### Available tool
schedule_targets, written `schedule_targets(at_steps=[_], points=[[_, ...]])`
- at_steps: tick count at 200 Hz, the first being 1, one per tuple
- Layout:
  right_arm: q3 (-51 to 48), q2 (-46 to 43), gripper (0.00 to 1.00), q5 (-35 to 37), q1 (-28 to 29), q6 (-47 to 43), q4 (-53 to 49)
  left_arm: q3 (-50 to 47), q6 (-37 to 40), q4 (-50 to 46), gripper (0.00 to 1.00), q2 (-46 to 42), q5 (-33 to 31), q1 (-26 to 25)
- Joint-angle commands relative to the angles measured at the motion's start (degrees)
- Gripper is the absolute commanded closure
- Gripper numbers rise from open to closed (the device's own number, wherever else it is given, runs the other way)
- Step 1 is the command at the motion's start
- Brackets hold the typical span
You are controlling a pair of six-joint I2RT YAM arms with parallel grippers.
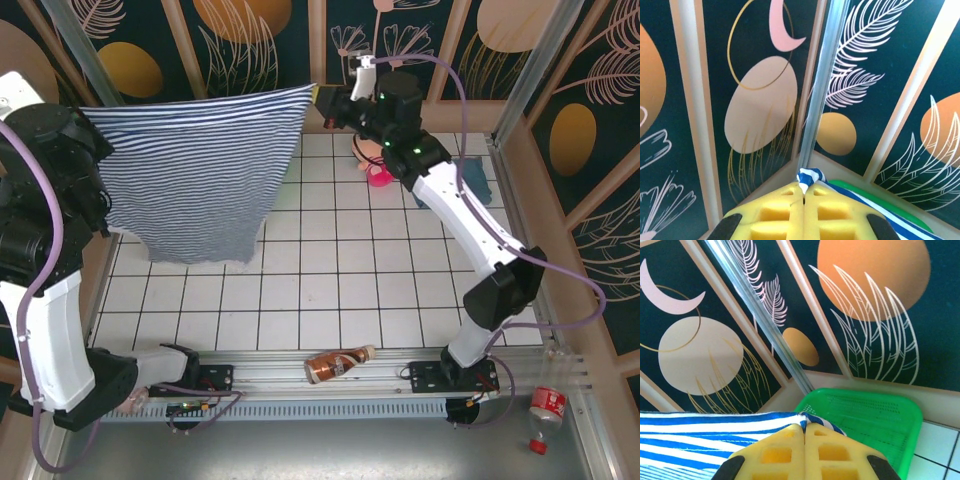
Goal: Fold and stack the tank tops
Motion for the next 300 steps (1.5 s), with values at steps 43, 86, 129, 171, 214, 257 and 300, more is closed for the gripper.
schedule_targets(at_steps=[43,86,129,171,214,257,300], points=[[-7.49,-2.64,1.00,-3.82,-4.94,-4.56,-6.74,-29.62,-2.51,20.94,1.00,-17.90,56.17,0.30],[-25.34,-10.41,1.00,-9.14,-18.08,-10.29,-11.38,-53.95,-16.89,42.00,1.00,-26.32,76.66,-0.99],[-31.79,-10.97,1.00,-9.73,-25.23,-16.67,-15.81,-59.46,-11.61,42.82,1.00,-15.31,58.86,-30.37],[-32.99,-10.13,1.00,-5.16,-30.58,-21.84,-18.35,-57.94,-13.71,51.92,1.00,-5.11,59.62,-44.90],[-30.46,-11.90,1.00,-4.96,-31.23,-19.29,-13.68,-48.19,-4.32,45.96,1.00,-6.21,44.42,-45.88],[-22.85,-12.19,1.00,-7.13,-24.77,-14.03,-6.69,-33.48,7.75,32.80,1.00,-4.41,10.34,-44.79],[-12.01,-5.07,1.00,-6.84,-10.99,-8.26,0.32,-23.91,16.61,26.50,1.00,-6.62,-18.81,-36.76]])
